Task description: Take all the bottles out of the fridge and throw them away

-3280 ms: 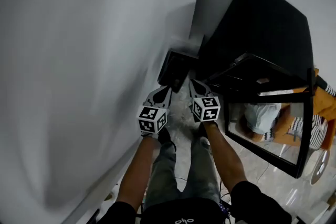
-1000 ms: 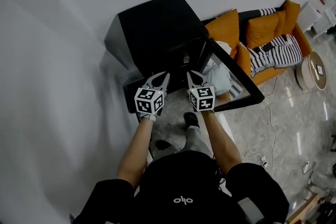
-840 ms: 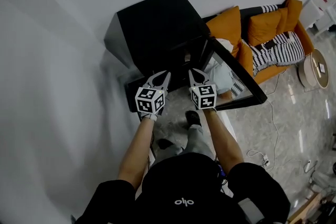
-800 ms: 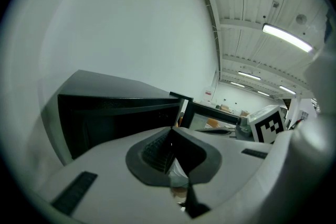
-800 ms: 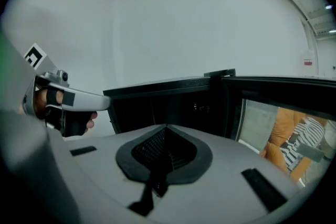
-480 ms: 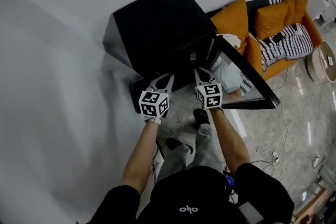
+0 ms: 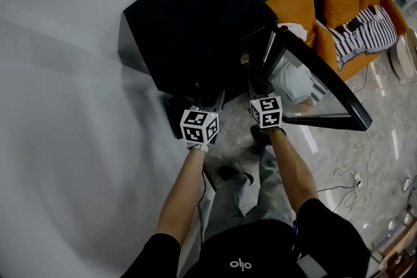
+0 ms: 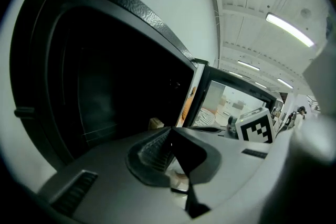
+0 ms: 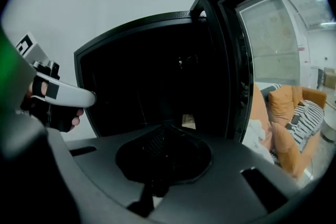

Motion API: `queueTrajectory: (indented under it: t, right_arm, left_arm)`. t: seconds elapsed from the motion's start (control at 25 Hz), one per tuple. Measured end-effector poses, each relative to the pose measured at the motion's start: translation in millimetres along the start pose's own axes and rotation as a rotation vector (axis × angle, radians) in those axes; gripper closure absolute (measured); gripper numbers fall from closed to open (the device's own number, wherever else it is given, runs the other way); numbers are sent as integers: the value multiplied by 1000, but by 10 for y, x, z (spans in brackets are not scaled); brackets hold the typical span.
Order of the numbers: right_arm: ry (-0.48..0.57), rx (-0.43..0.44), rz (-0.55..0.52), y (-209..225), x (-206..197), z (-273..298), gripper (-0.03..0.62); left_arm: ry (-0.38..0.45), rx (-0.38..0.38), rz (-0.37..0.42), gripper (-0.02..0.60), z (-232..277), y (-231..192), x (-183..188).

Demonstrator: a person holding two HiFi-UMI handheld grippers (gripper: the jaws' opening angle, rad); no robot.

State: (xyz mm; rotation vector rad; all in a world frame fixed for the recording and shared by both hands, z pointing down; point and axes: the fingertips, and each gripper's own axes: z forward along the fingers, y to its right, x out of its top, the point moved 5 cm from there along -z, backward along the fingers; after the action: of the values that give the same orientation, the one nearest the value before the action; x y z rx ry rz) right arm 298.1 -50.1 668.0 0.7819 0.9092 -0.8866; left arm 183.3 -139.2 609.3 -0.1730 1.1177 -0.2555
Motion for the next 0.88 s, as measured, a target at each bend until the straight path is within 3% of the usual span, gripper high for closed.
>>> queueTrajectory:
  t: [0.28, 0.6, 0.88]
  right_arm:
    - [46, -29, -6, 112, -98, 176, 582]
    - [68, -93, -29, 302, -164, 674, 364]
    - [60, -135, -37, 426, -343, 1256, 333]
  left_arm:
    - [-22, -18, 8, 580, 93, -7, -176]
    - [17, 0, 15, 580, 253, -123, -250]
    - [56, 52, 41, 580, 401, -464, -368]
